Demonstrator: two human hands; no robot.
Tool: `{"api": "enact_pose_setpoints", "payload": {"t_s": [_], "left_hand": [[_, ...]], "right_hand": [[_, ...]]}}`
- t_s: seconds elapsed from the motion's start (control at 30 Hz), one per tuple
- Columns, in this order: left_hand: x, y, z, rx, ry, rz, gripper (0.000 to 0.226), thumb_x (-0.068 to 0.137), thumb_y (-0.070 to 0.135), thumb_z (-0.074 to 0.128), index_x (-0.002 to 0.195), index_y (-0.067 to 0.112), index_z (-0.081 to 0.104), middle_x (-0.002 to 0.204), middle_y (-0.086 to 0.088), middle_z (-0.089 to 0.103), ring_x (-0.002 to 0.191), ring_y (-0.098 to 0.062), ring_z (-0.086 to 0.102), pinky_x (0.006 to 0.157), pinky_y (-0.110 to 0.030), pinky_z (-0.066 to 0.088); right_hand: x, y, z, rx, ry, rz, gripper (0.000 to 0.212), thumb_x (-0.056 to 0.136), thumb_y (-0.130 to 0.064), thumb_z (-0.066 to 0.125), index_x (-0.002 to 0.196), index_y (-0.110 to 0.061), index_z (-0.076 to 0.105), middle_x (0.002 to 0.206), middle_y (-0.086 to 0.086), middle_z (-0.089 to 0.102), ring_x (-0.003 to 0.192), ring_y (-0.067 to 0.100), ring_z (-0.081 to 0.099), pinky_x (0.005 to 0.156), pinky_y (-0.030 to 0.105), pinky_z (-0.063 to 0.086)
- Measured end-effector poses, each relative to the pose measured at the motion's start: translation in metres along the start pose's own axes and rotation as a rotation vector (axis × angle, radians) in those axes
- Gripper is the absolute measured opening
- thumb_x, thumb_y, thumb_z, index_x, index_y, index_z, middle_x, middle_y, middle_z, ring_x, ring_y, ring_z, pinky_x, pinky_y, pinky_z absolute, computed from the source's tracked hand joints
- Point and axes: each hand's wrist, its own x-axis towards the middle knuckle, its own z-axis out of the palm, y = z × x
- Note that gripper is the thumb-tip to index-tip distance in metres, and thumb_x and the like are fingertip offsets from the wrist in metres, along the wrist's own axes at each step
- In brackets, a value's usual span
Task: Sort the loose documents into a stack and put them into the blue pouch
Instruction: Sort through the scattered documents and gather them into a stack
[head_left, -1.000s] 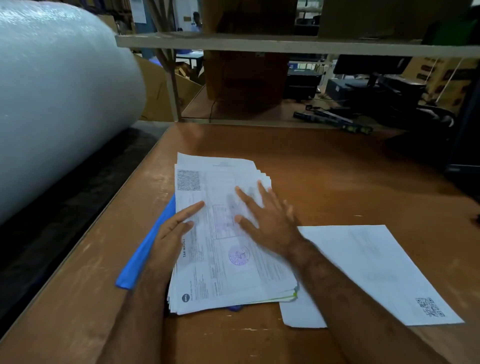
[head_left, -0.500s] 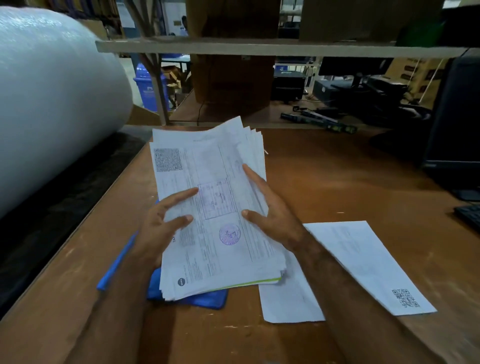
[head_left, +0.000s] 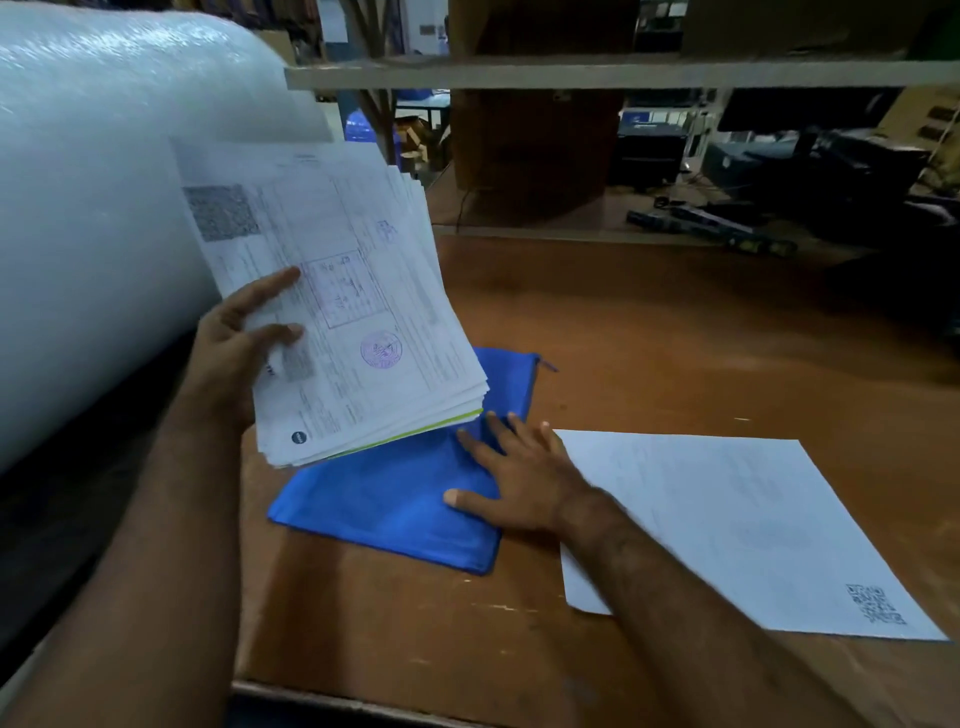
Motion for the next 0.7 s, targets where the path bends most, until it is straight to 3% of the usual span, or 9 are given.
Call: {"api": "enact_pose_setpoints", "payload": {"t_s": [0.1, 0.23, 0.4, 0.5, 0.57, 0.7], "left_hand": [[-0.001, -0.013, 0.007, -0.068, 0.043, -0.029, 0.065, 0.080, -0.023, 0.056, 0.136, 0.009, 0.063, 0.136, -0.010, 0.065, 0.110, -0.016, 0.069, 0.083, -0.024, 0.059], [0.003, -0.026, 0.026, -0.149, 0.098, -0.064, 0.063, 0.078, -0.023, 0.056, 0.133, 0.007, 0.066, 0.136, -0.012, 0.065, 0.121, -0.026, 0.065, 0.085, -0.026, 0.058], [0.005, -0.022, 0.062, -0.205, 0.085, -0.088, 0.061, 0.080, -0.025, 0.053, 0.132, 0.004, 0.065, 0.134, -0.010, 0.066, 0.109, -0.017, 0.070, 0.079, -0.025, 0.059], [0.004, -0.024, 0.077, -0.267, 0.039, -0.119, 0.059, 0.083, -0.023, 0.054, 0.132, 0.007, 0.067, 0.133, -0.008, 0.067, 0.113, -0.021, 0.069, 0.082, -0.032, 0.061], [0.001, -0.029, 0.085, -0.287, 0.009, -0.142, 0.058, 0.085, -0.021, 0.055, 0.131, 0.011, 0.068, 0.134, -0.005, 0.066, 0.114, -0.021, 0.069, 0.083, -0.035, 0.061], [-0.012, -0.057, 0.098, -0.284, -0.058, -0.170, 0.057, 0.087, -0.017, 0.059, 0.130, 0.018, 0.070, 0.144, -0.004, 0.059, 0.125, -0.025, 0.061, 0.088, -0.035, 0.060]], "right_hand": [[-0.016, 0.006, -0.003, 0.005, -0.083, -0.105, 0.087, 0.085, -0.088, 0.030, 0.157, -0.052, -0.003, 0.171, -0.005, -0.011, 0.157, 0.018, -0.013, 0.122, 0.056, -0.013], [-0.049, 0.006, 0.008, 0.041, -0.100, -0.200, 0.085, 0.086, -0.088, 0.032, 0.156, -0.056, -0.004, 0.170, -0.010, -0.015, 0.154, 0.011, -0.020, 0.121, 0.056, -0.016], [-0.058, 0.002, 0.003, 0.126, -0.011, -0.177, 0.085, 0.086, -0.085, 0.038, 0.156, -0.056, 0.001, 0.171, -0.008, -0.002, 0.157, 0.011, -0.011, 0.122, 0.056, -0.012], [-0.064, 0.030, -0.011, 0.165, 0.133, -0.012, 0.093, 0.076, -0.094, 0.023, 0.158, -0.051, 0.014, 0.170, -0.009, 0.011, 0.157, 0.010, 0.000, 0.124, 0.055, -0.004], [-0.068, 0.070, -0.017, 0.092, 0.131, 0.140, 0.105, 0.067, -0.100, 0.007, 0.158, -0.048, 0.014, 0.171, -0.010, 0.009, 0.158, 0.014, 0.003, 0.124, 0.058, -0.002], [-0.085, 0.129, -0.011, 0.007, 0.117, 0.426, 0.084, 0.084, -0.089, 0.018, 0.157, -0.046, 0.016, 0.171, -0.010, 0.008, 0.158, 0.023, 0.012, 0.123, 0.063, 0.009]]}}
